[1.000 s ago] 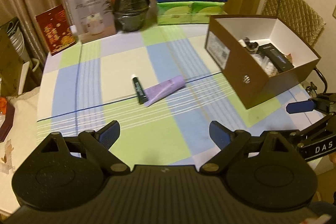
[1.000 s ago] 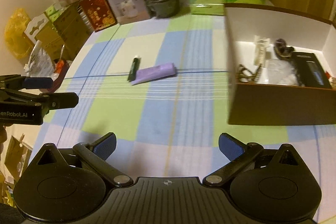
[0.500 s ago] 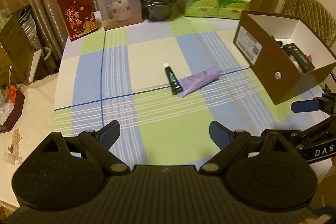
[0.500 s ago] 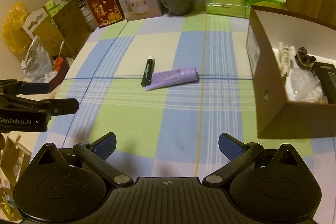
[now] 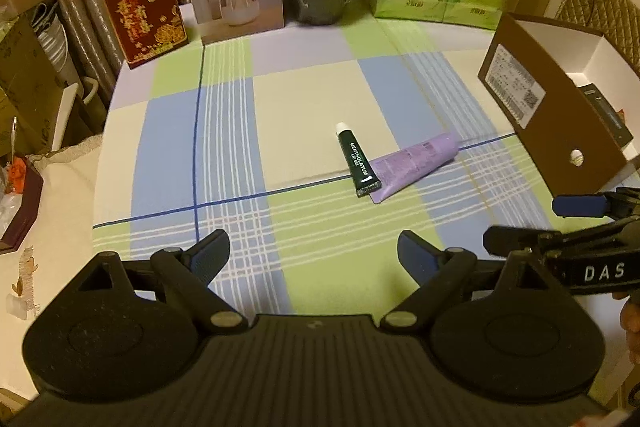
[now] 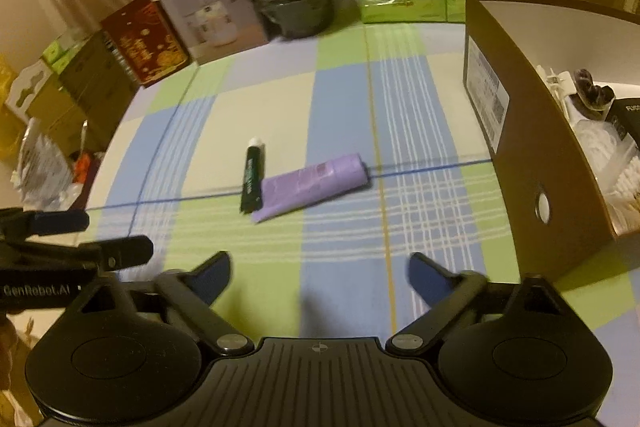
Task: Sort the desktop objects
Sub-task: 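Grasp the green lip-gel tube with the left gripper while the right grasps the purple tube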
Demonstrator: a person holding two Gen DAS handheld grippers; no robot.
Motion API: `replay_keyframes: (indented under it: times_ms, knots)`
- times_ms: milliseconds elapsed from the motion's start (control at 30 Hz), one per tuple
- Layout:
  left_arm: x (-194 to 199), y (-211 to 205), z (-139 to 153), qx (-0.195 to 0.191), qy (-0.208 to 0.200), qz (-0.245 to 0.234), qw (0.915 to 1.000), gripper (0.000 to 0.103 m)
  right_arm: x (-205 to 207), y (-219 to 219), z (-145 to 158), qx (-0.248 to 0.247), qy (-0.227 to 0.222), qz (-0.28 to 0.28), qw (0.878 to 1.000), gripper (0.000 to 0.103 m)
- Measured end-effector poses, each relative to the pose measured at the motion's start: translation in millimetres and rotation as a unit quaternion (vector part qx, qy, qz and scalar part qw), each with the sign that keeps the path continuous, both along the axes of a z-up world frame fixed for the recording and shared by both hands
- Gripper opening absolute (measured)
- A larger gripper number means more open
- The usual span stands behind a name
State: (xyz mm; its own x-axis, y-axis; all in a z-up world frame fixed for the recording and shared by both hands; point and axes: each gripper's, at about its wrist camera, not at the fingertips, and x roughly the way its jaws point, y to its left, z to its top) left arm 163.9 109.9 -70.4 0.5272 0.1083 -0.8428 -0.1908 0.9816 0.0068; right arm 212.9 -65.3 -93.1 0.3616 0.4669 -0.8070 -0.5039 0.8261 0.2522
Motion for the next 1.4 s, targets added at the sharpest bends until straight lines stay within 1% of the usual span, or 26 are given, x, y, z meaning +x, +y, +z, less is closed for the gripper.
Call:
replay_keyframes:
  times_ms: [133, 233, 300, 400, 500, 700, 767, 867, 967, 1033, 1067, 1167, 1333, 1400]
  knots:
    - [17, 5, -13, -0.002, 0.010, -0.004, 0.9999, 0.088, 18, 6, -8, 0.013, 0.012, -0.027, 0.999, 0.080]
    - [31, 9, -22, -0.003, 0.015, -0.009, 0.9998, 0.087, 28, 12, -13, 0.021, 0.021, -0.046, 0.999, 0.071]
    - [41, 12, -27, -0.007, 0.015, -0.016, 0.9997, 0.086, 35, 15, -18, 0.026, 0.028, -0.059, 0.998, 0.061]
    - [57, 13, -36, -0.011, 0.019, -0.026, 0.9994, 0.085, 45, 18, -26, 0.039, 0.042, -0.081, 0.995, 0.055]
    - [72, 13, -45, -0.014, 0.022, -0.036, 0.9990, 0.082, 53, 18, -30, 0.040, 0.046, -0.100, 0.993, 0.052]
    - [98, 16, -62, -0.023, 0.030, -0.043, 0.9984, 0.077, 66, 21, -37, 0.058, 0.066, -0.118, 0.989, 0.052]
    - [104, 17, -65, -0.025, 0.032, -0.046, 0.9981, 0.067, 68, 25, -40, 0.061, 0.072, -0.122, 0.988, 0.052]
    - [111, 19, -70, -0.027, 0.034, -0.050, 0.9978, 0.060, 70, 30, -44, 0.061, 0.073, -0.131, 0.987, 0.050]
    - [117, 20, -74, -0.027, 0.036, -0.052, 0.9976, 0.056, 73, 37, -48, 0.049, 0.068, -0.132, 0.988, 0.040]
    - [121, 21, -77, -0.031, 0.037, -0.054, 0.9973, 0.055, 75, 41, -49, 0.046, 0.064, -0.128, 0.989, 0.040]
    - [122, 21, -77, -0.031, 0.037, -0.056, 0.9973, 0.052, 75, 43, -49, 0.044, 0.059, -0.123, 0.990, 0.040]
    - [126, 21, -80, -0.029, 0.038, -0.061, 0.9970, 0.043, 74, 51, -45, 0.023, 0.022, -0.099, 0.995, 0.039]
    - [129, 21, -83, -0.014, 0.035, -0.071, 0.9968, 0.037, 78, 67, -44, -0.014, -0.021, -0.056, 0.998, 0.037]
    - [131, 21, -84, -0.009, 0.033, -0.073, 0.9968, 0.036, 80, 74, -48, -0.035, -0.034, -0.033, 0.998, 0.034]
